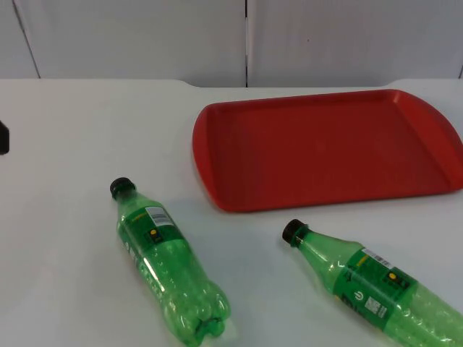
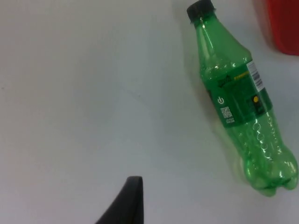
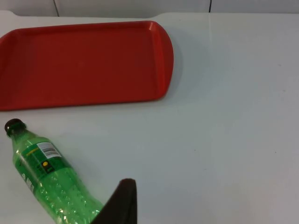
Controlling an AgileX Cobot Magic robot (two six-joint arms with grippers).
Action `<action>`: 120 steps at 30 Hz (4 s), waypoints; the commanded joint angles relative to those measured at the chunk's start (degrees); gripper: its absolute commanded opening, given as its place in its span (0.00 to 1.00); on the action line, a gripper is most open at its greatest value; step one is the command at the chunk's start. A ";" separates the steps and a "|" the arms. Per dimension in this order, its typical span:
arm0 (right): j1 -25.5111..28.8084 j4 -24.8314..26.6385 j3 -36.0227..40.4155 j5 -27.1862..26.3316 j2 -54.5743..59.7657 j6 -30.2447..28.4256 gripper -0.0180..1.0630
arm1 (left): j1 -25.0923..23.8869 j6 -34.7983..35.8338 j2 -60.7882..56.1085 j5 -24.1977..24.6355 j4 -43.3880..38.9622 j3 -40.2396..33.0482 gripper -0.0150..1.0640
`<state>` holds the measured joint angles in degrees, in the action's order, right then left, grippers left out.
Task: Place the bottle upright on the tray.
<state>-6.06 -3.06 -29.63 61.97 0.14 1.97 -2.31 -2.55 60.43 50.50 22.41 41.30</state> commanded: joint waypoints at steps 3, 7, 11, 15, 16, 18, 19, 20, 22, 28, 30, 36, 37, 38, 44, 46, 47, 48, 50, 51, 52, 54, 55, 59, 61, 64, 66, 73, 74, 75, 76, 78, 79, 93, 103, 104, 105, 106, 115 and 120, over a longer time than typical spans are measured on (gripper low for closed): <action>0.09 0.21 0.16 -0.24 -0.14 -0.19 0.99 | 3.11 1.36 4.00 1.95 1.98 5.83 0.99; 0.09 0.21 0.16 -0.24 -0.14 -0.19 0.99 | 7.46 5.80 7.30 2.10 0.14 10.79 0.99; 0.09 0.21 0.16 -0.24 -0.14 -0.19 0.99 | 12.66 12.34 11.79 3.90 -5.78 16.22 0.99; 0.09 0.21 0.16 -0.24 -0.14 -0.19 0.99 | 17.85 19.61 16.80 4.68 -12.83 20.79 0.99; 0.09 0.21 0.16 -0.24 -0.14 -0.19 0.99 | 19.27 22.30 18.07 4.56 -14.51 21.92 0.99; 0.09 0.21 0.16 -0.24 -0.14 -0.19 0.99 | 21.57 27.25 21.14 4.19 -17.23 23.41 0.99; 0.09 0.21 0.16 -0.24 -0.14 -0.19 0.99 | 22.65 30.93 23.30 3.85 -19.48 24.51 0.99; 0.09 0.21 0.16 -0.24 -0.14 -0.19 0.99 | 22.65 30.93 23.30 3.85 -19.48 24.51 0.99; 0.09 0.21 0.16 -0.24 -0.14 -0.19 0.99 | 23.63 35.15 26.29 2.58 -21.91 25.50 0.99; 0.09 0.21 0.16 -0.24 -0.14 -0.19 0.99 | 23.75 43.72 31.02 -0.46 -22.41 26.00 0.99; 0.09 0.21 0.16 -0.24 -0.14 -0.19 0.99 | 24.24 46.70 32.55 -1.77 -22.41 26.00 0.99; 0.09 0.21 0.16 -0.24 -0.14 -0.19 0.99 | 26.62 52.30 35.92 -5.38 -24.74 25.90 0.99; 0.09 0.21 0.16 -0.24 -0.14 -0.19 0.99 | 27.06 53.69 36.72 -5.84 -25.57 25.90 0.99; 0.09 0.21 0.16 -0.24 -0.14 -0.19 0.99 | 27.06 53.69 36.72 -5.84 -25.57 25.90 0.99; 0.09 0.21 0.16 -0.24 -0.14 -0.19 0.99 | 29.78 57.43 40.53 -7.81 -28.50 25.90 0.99; 0.09 0.21 0.16 -0.24 -0.14 -0.19 0.99 | 30.94 58.48 41.76 -5.41 -31.19 25.80 0.99; 0.09 0.21 0.16 -0.24 -0.14 -0.19 0.99 | 31.31 59.52 42.49 -3.96 -32.30 25.80 0.99; 0.09 0.21 0.16 -0.24 -0.14 -0.19 0.99 | 31.60 60.07 43.20 -2.90 -32.96 25.68 0.99; 0.09 0.21 0.16 -0.24 -0.14 -0.19 0.99 | 31.84 60.20 43.65 -2.81 -33.20 25.56 0.99; 0.09 0.21 0.16 -0.24 -0.14 -0.19 0.99 | 31.98 60.43 44.05 -3.15 -32.97 25.23 0.99; 0.09 0.21 0.16 -0.24 -0.14 -0.19 0.99 | 31.98 60.87 44.47 -3.07 -32.97 25.20 0.99; 0.09 0.21 0.16 -0.24 -0.14 -0.19 0.99 | 31.98 61.58 45.22 -3.29 -32.97 25.20 0.99; 0.09 0.21 0.16 -0.24 -0.14 -0.19 0.99 | 31.98 62.02 45.45 -3.44 -32.87 25.20 0.99; 0.09 0.21 0.16 -0.24 -0.14 -0.19 0.99 | 31.98 62.94 46.45 -6.40 -32.06 25.20 0.99; 0.09 0.21 0.16 -0.24 -0.14 -0.19 0.99 | 31.98 62.83 46.96 -7.83 -31.80 25.20 0.99; 0.09 0.21 0.16 -0.24 -0.14 -0.19 0.99 | 31.98 62.83 48.34 -8.67 -31.18 25.20 0.99; 0.09 0.21 0.16 -0.24 -0.14 -0.19 0.99 | 31.98 62.83 49.54 -8.55 -30.98 25.20 0.99; 0.09 0.21 0.16 -0.24 -0.14 -0.19 0.99 | 31.98 61.67 52.28 -9.61 -29.44 25.20 0.99; 0.09 0.21 0.16 -0.24 -0.14 -0.19 0.99 | 31.98 61.67 52.75 -9.73 -29.55 25.20 0.99; 0.09 0.21 0.16 -0.24 -0.14 -0.19 0.99 | 31.98 61.67 53.27 -9.83 -29.55 25.20 0.99; 0.09 0.21 0.16 -0.24 -0.14 -0.19 0.99 | 31.98 61.45 53.44 -10.46 -29.40 25.20 0.99; 0.09 0.21 0.16 -0.24 -0.14 -0.19 0.99 | 31.98 61.45 53.81 -10.87 -29.40 25.20 0.99; 0.09 0.21 0.16 -0.24 -0.14 -0.19 0.99 | 31.98 61.45 54.42 -12.07 -28.73 25.20 0.99; 0.09 0.21 0.16 -0.24 -0.14 -0.19 0.99 | 31.98 61.30 58.11 -14.87 -28.64 25.20 0.99; 0.09 0.21 0.16 -0.24 -0.14 -0.19 0.99 | 31.98 60.83 58.48 -15.26 -28.87 25.20 0.99; 0.09 0.21 0.16 -0.24 -0.14 -0.19 0.99 | 31.98 60.69 58.48 -15.26 -28.87 25.20 0.99; 0.09 0.21 0.16 -0.24 -0.14 -0.19 0.99 | 31.98 60.24 58.48 -15.09 -28.87 25.20 0.98; 0.09 0.21 0.16 -0.24 -0.14 -0.19 0.99 | 31.98 60.24 58.48 -15.09 -28.87 25.20 0.98; 0.09 0.21 0.16 -0.24 -0.14 -0.19 0.99 | 31.98 60.23 58.48 -13.42 -28.40 25.20 0.58; 0.09 0.21 0.16 -0.24 -0.14 -0.19 0.99 | 31.98 60.23 58.48 -13.30 -28.25 25.20 0.14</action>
<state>-6.06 -3.06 -29.63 61.97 0.14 1.83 29.26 57.69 118.94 36.76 -6.43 66.65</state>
